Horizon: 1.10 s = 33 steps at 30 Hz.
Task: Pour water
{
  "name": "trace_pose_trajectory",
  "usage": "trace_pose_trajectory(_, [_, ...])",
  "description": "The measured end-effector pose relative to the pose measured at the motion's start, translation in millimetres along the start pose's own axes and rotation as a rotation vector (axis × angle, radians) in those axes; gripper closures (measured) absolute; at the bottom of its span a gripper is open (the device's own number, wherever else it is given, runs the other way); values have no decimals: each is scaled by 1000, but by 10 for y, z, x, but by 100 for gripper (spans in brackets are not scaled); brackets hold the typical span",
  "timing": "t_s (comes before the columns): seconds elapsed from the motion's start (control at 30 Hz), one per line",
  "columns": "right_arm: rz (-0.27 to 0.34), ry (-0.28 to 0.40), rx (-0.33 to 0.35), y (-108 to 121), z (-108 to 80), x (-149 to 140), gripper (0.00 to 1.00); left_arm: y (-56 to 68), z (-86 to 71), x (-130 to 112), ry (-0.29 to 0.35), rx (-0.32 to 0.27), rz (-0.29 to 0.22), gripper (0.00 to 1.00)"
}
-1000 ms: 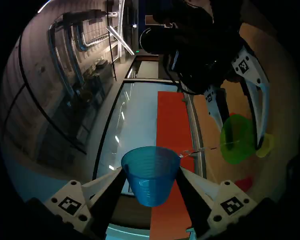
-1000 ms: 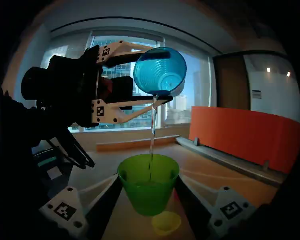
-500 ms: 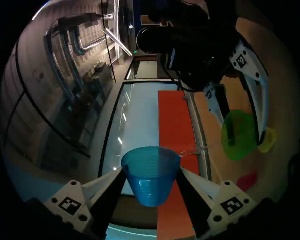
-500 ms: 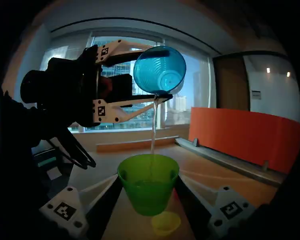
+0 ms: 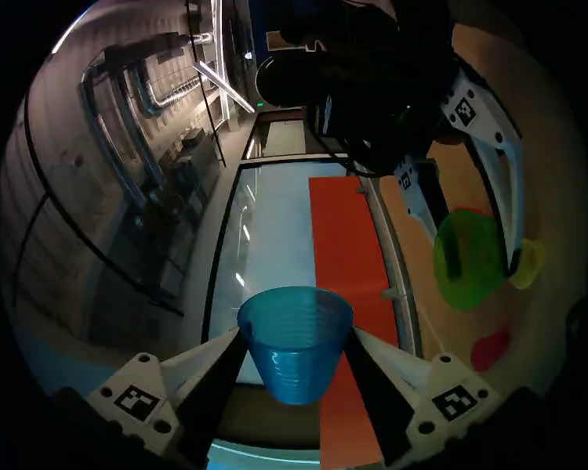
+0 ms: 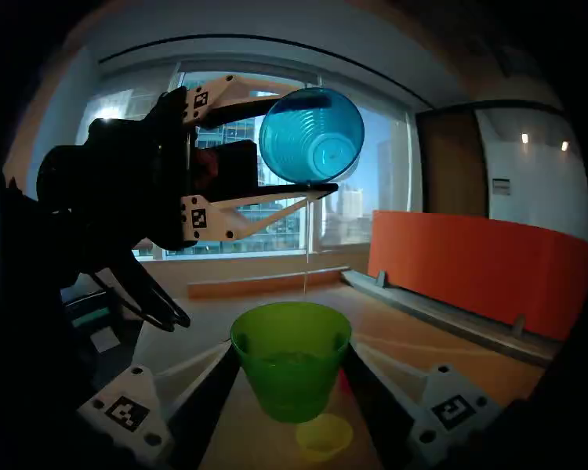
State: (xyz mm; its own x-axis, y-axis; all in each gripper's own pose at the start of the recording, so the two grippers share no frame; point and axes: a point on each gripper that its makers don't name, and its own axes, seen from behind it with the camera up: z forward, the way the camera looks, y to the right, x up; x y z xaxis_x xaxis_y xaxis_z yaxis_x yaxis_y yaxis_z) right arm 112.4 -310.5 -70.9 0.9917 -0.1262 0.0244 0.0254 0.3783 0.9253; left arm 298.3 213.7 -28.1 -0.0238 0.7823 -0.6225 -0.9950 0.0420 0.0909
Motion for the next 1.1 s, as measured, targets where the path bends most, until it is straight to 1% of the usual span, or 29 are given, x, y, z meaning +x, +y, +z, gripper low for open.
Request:
trace_pose_trajectory(0.3, [-1, 0, 3, -11, 14, 9, 12, 29, -24, 19, -1, 2, 17, 16])
trace_pose_trajectory(0.6, [-2, 0, 1, -12, 18, 14, 12, 5, -44, 12, 0, 3, 12, 16])
trace_pose_trajectory(0.97, [0, 3, -2, -7, 11, 17, 12, -18, 12, -70, -1, -3, -37, 16])
trace_pose_trajectory(1.0, [0, 3, -2, -5, 9, 17, 12, -17, 18, -80, -2, -4, -44, 16])
trace_pose_trajectory(1.1, [1, 7, -5, 10, 3, 18, 12, 21, 34, -112, -5, -13, -96, 16])
